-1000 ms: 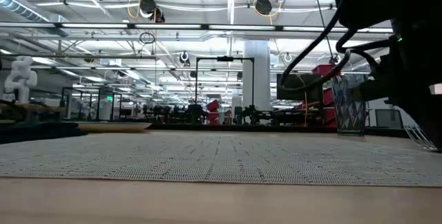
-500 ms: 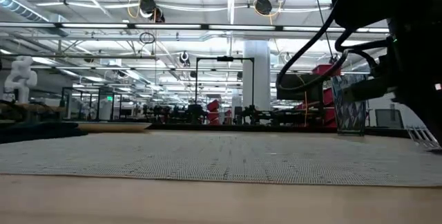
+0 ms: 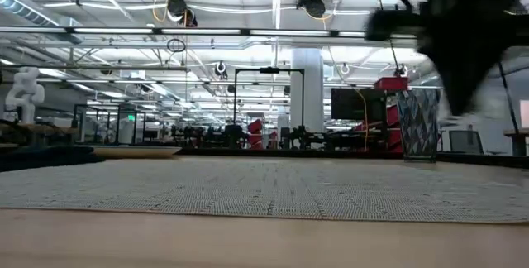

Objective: Set table place
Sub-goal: Put the silver fork on the left side of the gray placemat

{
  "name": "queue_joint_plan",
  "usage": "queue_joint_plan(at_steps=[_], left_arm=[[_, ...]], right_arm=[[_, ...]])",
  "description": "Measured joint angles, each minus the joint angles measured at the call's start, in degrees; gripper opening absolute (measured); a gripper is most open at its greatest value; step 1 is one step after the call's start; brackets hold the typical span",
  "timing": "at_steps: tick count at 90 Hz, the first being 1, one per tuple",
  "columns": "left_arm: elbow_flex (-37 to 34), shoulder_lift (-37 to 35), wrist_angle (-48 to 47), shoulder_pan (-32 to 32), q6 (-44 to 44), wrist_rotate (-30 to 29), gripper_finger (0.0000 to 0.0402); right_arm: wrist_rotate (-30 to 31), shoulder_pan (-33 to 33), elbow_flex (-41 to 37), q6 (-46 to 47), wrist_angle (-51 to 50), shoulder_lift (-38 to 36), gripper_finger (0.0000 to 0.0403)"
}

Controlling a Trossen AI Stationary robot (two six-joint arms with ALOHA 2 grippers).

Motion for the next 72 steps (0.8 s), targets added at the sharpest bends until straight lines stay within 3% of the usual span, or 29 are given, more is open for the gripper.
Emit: queue_joint_plan(at_steps=[9, 25, 51, 72], left_arm=[[0.0, 0.0, 0.2, 0.0, 0.6, 0.0, 0.0000], [0.0, 0.0, 0.3, 0.0, 0.6, 0.0, 0.0000], [0.0, 0.0, 0.2, 0.0, -0.9, 0.0, 0.0000], [0.0, 0.0, 0.1, 0.0, -1.0, 0.0, 0.0000]], right_arm=[[3.9, -2.9, 2.9, -5.8, 6.1, 2.7, 0.0001], [4.4, -9.3, 9.4, -19.8, 18.2, 11.3, 0.0001], [-0.5, -17.0, 25.3, -40.6, 34.4, 26.2, 0.0000], [-2.1, -17.4, 33.6, -52.2, 39.5, 30.1, 0.0015]])
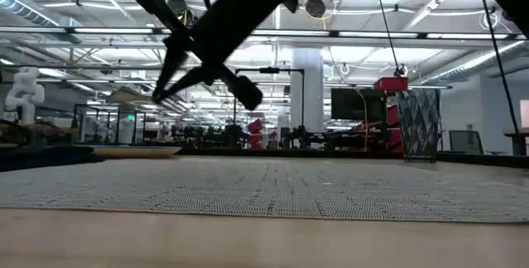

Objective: Set table place
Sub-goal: Put the silver fork on the left side of the gray placemat, then put the silver knife on the right side of the gray placemat

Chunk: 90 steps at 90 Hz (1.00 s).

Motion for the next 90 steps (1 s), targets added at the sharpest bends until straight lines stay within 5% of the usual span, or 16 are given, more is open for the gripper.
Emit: queue_joint_plan(at_steps=[36, 90], left_arm=[[0.0, 0.0, 0.1, 0.0, 0.0, 0.0, 0.0000], [0.0, 0.0, 0.2, 0.0, 0.1, 0.0, 0.0000]], right_arm=[[-4.4, 1.3, 1.6, -9.1, 0.4, 0.0, 0.0081], [-4.4, 3.0, 1.6, -9.5, -3.4, 0.0, 0.0080]])
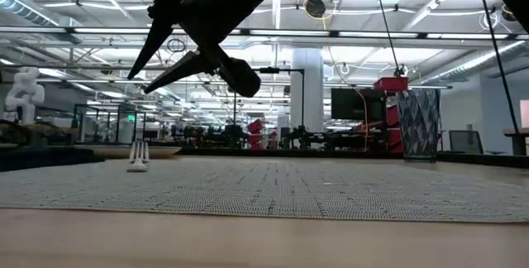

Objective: Set table place
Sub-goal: Put the silver knife on the right side of the gray placemat

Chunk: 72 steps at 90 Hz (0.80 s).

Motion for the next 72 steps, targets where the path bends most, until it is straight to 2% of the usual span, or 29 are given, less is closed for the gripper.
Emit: queue_joint_plan(at_steps=[26, 38, 48, 60, 72], left_arm=[[0.0, 0.0, 0.0, 0.0, 0.0, -0.1, 0.0000], [0.0, 0.0, 0.0, 0.0, 0.1, -1.2, 0.0000], [0.0, 0.0, -0.1, 0.0, 0.1, -1.3, 0.0000], [0.0, 0.0, -0.2, 0.0, 0.1, -1.4, 0.0000], [0.0, 0.0, -0.4, 0.0, 0.6, -1.5, 0.0000]], right_arm=[[-0.1, -0.1, 0.0, 0.1, -0.9, 0.0, 0.0080], [0.0, 0.2, 0.0, 1.3, -5.9, -0.1, 0.0080], [1.9, 1.3, 0.0, 11.2, -20.9, -1.1, 0.0079], [7.6, 6.5, 0.0, 27.2, -45.8, -3.3, 0.0079], [6.2, 13.9, 0.0, 39.5, -63.2, -5.0, 0.0077]])
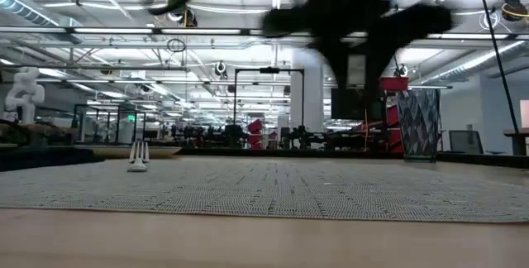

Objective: Set table place
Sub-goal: Put the silver knife on the right side of the gray placemat

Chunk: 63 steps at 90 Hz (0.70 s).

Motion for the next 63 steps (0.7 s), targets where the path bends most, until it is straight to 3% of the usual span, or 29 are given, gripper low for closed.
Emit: queue_joint_plan(at_steps=[8, 27, 36, 52, 63], left_arm=[[0.0, 0.0, 0.1, 0.0, 1.2, 0.0, 0.0000], [0.0, 0.5, 0.4, 0.0, 4.3, 0.0, 0.0000], [0.0, 0.5, 0.3, 0.0, 4.3, 0.0, 0.0000], [0.0, 0.5, 0.3, 0.0, 4.1, 1.0, 0.0000], [0.0, 0.5, 0.4, 0.0, 4.0, 1.6, 0.0000]], right_arm=[[-2.9, 4.6, -0.3, 8.4, -5.3, -0.4, 0.0066], [-10.6, 13.4, -10.5, 31.0, 2.5, -4.1, 0.0007], [-12.6, 16.0, -14.1, 33.1, 8.6, -6.5, 0.0009], [-5.1, 17.1, -19.3, 34.1, 10.5, -12.0, 0.0035], [-0.4, 16.1, -28.4, 33.8, 18.6, -19.4, 0.0040]])
